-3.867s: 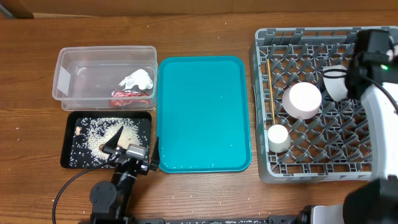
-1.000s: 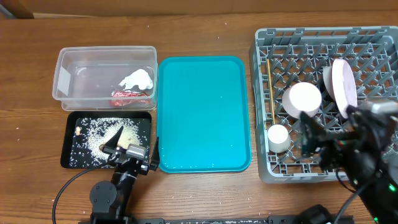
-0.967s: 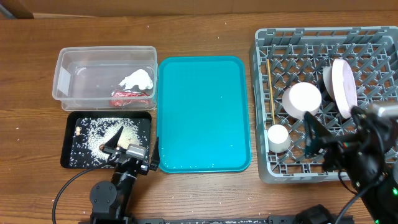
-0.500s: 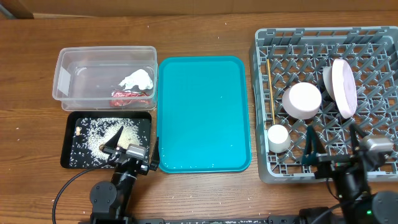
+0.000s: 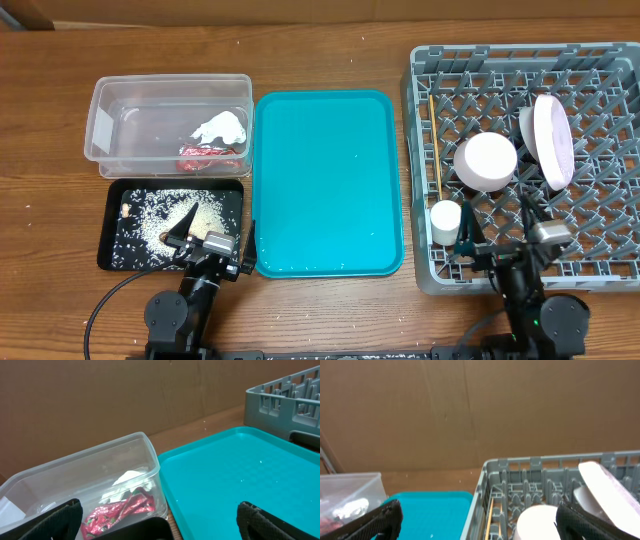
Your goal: Sort waste into correct bins and load items into the dishwasher
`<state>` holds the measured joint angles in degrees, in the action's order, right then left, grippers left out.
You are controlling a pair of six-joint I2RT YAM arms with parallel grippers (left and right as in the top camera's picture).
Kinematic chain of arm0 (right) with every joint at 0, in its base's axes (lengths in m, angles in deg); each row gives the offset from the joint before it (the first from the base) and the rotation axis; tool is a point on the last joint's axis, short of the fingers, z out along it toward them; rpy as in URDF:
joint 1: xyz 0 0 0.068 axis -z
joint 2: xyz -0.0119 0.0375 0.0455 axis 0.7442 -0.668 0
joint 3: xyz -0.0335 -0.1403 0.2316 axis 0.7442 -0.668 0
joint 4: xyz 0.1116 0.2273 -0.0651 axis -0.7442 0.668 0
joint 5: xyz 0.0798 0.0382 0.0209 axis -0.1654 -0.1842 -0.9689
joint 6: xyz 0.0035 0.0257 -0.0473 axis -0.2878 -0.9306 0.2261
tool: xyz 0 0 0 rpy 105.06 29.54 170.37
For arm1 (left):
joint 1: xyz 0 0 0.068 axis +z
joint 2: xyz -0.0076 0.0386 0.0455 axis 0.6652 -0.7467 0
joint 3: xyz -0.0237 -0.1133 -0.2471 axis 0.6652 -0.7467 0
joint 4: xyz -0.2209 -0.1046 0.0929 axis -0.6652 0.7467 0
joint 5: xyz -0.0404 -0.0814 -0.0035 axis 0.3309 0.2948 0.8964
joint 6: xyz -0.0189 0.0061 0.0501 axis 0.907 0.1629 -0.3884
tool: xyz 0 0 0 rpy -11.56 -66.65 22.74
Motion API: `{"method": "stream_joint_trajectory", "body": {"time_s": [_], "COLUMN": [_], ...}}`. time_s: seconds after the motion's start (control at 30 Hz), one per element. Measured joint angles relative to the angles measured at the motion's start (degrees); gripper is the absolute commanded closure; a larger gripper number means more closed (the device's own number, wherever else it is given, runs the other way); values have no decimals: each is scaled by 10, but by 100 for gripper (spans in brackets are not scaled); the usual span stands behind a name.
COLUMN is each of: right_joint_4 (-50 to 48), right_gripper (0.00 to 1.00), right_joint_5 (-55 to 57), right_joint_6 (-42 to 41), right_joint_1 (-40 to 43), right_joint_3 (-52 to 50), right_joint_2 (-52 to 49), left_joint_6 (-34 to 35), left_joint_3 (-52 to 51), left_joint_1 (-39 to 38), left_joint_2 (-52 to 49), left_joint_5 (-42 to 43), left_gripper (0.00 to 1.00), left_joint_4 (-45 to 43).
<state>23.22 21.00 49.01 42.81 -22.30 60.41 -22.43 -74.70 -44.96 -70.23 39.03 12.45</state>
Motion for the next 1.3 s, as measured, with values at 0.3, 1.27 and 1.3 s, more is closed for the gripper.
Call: {"method": "stream_joint_trajectory", "body": {"time_s": [0.3,1.27,1.3], "right_joint_4": [-136,-42,-42], "right_gripper": [0,0,0], "right_joint_5": [-12,-12,-12], "right_joint_6": [0,0,0], "right_joint_1": [0,0,0], "right_joint_3": [-92,-92,-92], "right_joint_2": [1,1,1], "left_joint_6": [0,0,0], "left_joint_3": [0,0,0], "left_joint_1": [0,0,0], "left_joint_2": [0,0,0], "left_joint_5": [0,0,0], "left_gripper": [0,0,0], "left_joint_4": [0,0,0]}}
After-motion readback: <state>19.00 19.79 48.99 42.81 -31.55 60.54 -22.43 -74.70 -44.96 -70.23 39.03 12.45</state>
